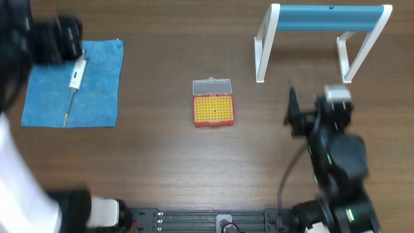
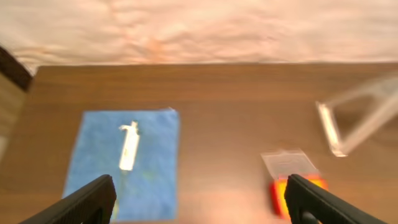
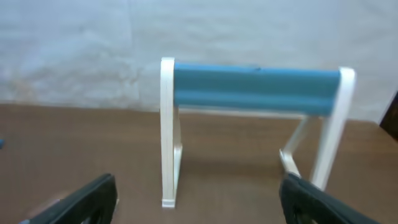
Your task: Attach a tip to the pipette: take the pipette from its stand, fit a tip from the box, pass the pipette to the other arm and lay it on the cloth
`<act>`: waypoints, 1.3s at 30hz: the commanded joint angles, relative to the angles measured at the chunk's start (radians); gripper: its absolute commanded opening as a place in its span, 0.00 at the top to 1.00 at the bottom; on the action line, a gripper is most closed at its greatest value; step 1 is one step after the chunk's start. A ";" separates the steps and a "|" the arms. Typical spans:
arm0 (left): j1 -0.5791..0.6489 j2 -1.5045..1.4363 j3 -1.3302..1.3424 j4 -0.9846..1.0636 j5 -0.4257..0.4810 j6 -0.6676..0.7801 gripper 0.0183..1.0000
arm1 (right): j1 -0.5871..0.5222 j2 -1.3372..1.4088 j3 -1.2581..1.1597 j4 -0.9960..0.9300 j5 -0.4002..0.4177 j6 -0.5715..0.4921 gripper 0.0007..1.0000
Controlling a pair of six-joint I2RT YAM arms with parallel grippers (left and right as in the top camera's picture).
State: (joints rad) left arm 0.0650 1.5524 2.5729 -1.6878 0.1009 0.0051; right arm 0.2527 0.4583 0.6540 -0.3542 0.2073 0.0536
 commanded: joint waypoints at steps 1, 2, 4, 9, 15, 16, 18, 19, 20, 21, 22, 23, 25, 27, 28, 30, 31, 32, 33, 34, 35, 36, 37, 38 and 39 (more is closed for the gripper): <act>-0.094 -0.373 -0.471 -0.007 0.021 -0.137 0.12 | 0.011 -0.293 -0.019 -0.164 -0.010 -0.085 0.15; -0.108 -0.455 -0.575 0.006 0.029 -0.176 0.12 | 0.011 -0.366 -0.028 -0.189 -0.017 -0.103 0.15; -0.117 -0.568 -0.722 0.046 0.070 -0.229 0.12 | 0.011 -0.462 -0.048 -0.219 -0.016 -0.123 0.15; -0.118 -0.779 -1.007 0.140 0.148 -0.241 0.12 | 0.011 -0.372 -0.061 -0.256 -0.016 -0.134 0.15; -0.118 -0.886 -1.212 0.290 0.146 -0.245 0.12 | 0.010 -0.343 -0.061 -0.324 0.054 -0.134 0.15; -0.118 -0.887 -1.247 0.324 0.147 -0.245 0.12 | 0.011 -0.343 -0.061 -0.358 0.055 -0.134 0.15; -0.118 -0.883 -1.301 0.377 0.147 -0.245 0.12 | 0.011 -0.343 -0.061 -0.426 0.054 -0.134 0.15; -0.118 -0.880 -1.336 0.414 0.148 -0.253 0.12 | 0.011 -0.343 -0.061 -0.475 0.054 -0.134 0.15; -0.118 -0.876 -1.362 0.438 0.147 -0.280 0.12 | 0.011 -0.343 -0.061 -0.513 0.054 -0.134 0.15; -0.118 -0.870 -1.389 0.449 0.147 -0.289 0.12 | 0.011 -0.343 -0.061 -0.550 0.054 -0.134 0.15; -0.118 -0.864 -1.407 0.447 0.147 -0.289 0.12 | 0.011 -0.343 -0.061 -0.585 0.054 -0.134 0.15; -0.118 -0.857 -1.423 0.447 0.146 -0.288 0.12 | 0.011 -0.343 -0.061 -0.620 0.054 -0.134 0.15; -0.118 -0.844 -1.455 0.447 0.146 -0.289 0.12 | 0.011 -0.343 -0.061 -0.695 0.054 -0.134 0.15; -0.118 -0.834 -1.476 0.447 0.146 -0.289 0.12 | 0.011 -0.343 -0.063 -0.693 0.054 -0.134 0.15; -0.118 -0.829 -1.483 0.447 0.146 -0.288 0.12 | 0.011 -0.343 -0.063 -0.693 0.054 -0.134 0.15; -0.118 -0.811 -1.488 0.445 0.143 -0.288 0.12 | 0.011 -0.343 -0.063 -0.693 0.054 -0.134 0.15; -0.118 -0.807 -1.488 0.447 0.113 -0.273 0.12 | 0.011 -0.343 -0.063 -0.693 0.054 -0.134 0.15; -0.124 -0.808 -1.492 0.474 0.074 -0.271 0.12 | 0.011 -0.343 -0.063 -0.693 0.054 -0.134 0.15; -0.132 -0.817 -1.496 0.532 0.062 -0.270 0.12 | 0.011 -0.343 -0.063 -0.693 0.054 -0.134 0.15; -0.134 -0.834 -1.505 0.594 0.058 -0.265 0.12 | 0.011 -0.343 -0.063 -0.693 0.054 -0.134 0.15; -0.132 -0.862 -1.525 0.675 0.056 -0.259 0.12 | 0.011 -0.343 -0.063 -0.693 0.054 -0.134 0.15; -0.130 -0.909 -1.561 0.783 0.036 -0.234 0.12 | 0.011 -0.343 -0.063 -0.693 0.054 -0.134 0.15; -0.130 -0.950 -1.600 0.876 0.017 -0.214 0.12 | 0.011 -0.343 -0.063 -0.693 0.054 -0.134 0.15; -0.130 -1.000 -1.650 0.979 0.001 -0.193 0.12 | 0.011 -0.343 -0.063 -0.693 0.054 -0.134 0.15; -0.130 -1.069 -1.724 1.107 -0.024 -0.166 0.12 | 0.011 -0.343 -0.063 -0.693 0.054 -0.134 0.15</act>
State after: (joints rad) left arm -0.0624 0.6575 0.9958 -0.8139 0.1692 -0.2470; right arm 0.2565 0.1169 0.5915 -1.0492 0.2466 -0.0666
